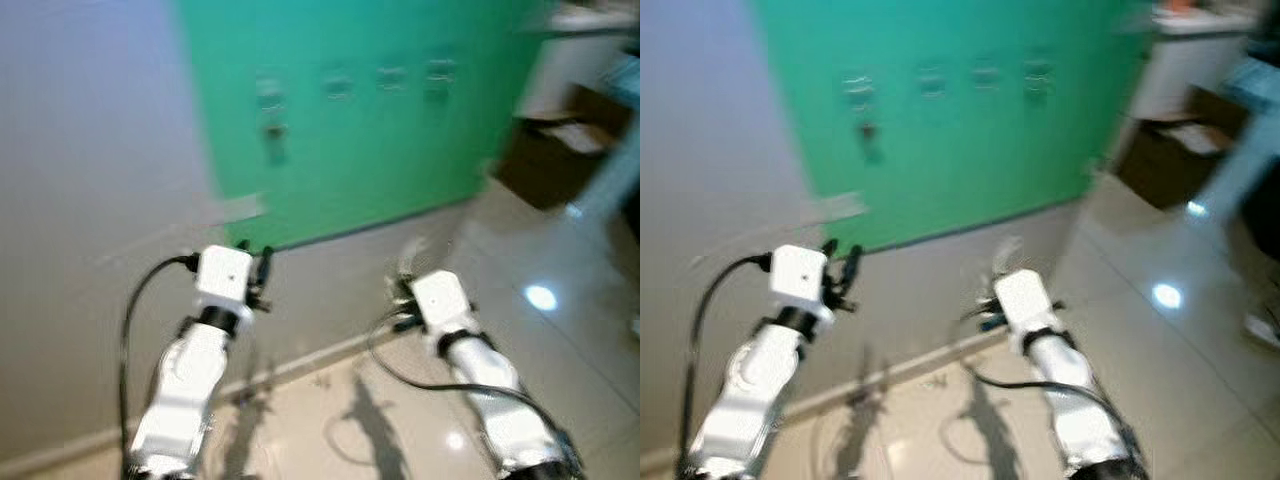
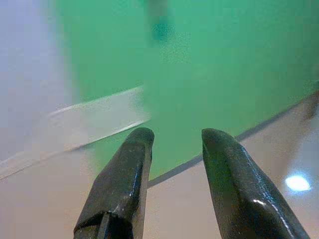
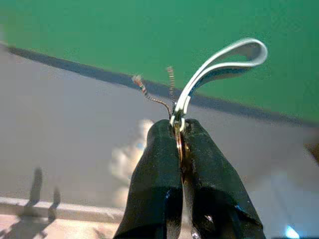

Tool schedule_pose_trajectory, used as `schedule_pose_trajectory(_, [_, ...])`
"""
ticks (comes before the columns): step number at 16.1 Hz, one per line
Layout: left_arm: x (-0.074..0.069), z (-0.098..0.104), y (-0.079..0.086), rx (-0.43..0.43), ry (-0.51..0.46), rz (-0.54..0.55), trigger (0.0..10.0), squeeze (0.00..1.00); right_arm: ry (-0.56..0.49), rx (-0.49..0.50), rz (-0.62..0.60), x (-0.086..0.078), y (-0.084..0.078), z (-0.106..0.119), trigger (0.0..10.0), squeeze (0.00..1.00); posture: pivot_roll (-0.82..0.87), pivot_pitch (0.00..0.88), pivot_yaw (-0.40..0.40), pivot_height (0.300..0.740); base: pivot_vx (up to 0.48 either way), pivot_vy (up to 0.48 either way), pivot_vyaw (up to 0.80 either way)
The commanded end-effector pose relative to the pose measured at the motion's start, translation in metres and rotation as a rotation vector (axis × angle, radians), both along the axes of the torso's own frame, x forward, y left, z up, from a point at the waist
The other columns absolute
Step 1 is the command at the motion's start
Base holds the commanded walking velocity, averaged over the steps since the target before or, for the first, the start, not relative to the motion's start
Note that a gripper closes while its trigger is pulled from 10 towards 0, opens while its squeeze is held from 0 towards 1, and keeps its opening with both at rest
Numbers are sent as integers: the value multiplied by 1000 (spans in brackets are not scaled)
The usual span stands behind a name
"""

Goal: Hang keys on a hook

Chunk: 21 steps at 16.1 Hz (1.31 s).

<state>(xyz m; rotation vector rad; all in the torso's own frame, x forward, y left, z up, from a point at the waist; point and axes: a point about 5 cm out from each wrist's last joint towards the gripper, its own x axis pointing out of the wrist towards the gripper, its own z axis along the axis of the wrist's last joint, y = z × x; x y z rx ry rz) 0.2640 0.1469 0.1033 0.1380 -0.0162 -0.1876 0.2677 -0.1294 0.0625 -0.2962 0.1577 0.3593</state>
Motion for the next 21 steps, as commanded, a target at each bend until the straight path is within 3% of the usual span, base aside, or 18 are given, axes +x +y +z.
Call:
schedule_pose_trajectory(1, [0, 1, -5, 17, -8, -13, 10000, 0, -23, -17, -21, 4, -9, 4, 10000, 0, -70, 6, -21, 740, 0, 0, 800])
schedule_pose_trajectory(8, [2, 3, -2, 37, -22, 13, 10000, 0, -110, 84, 44, 11, 10, 26, 10000, 0, -63, 12, -16, 740, 0, -456, 800])
schedule_pose_trajectory(19, [10, 9, 2, 82, -47, 29, 10000, 0, -156, 93, -59, 16, 0, 31, 10000, 0, -65, 12, 9, 740, 0, -479, 800])
schedule_pose_trajectory(21, [12, 11, 4, 43, -49, 51, 10000, 0, -173, 122, -74, 16, -1, 35, 10000, 0, -65, 10, 12, 740, 0, -184, 244])
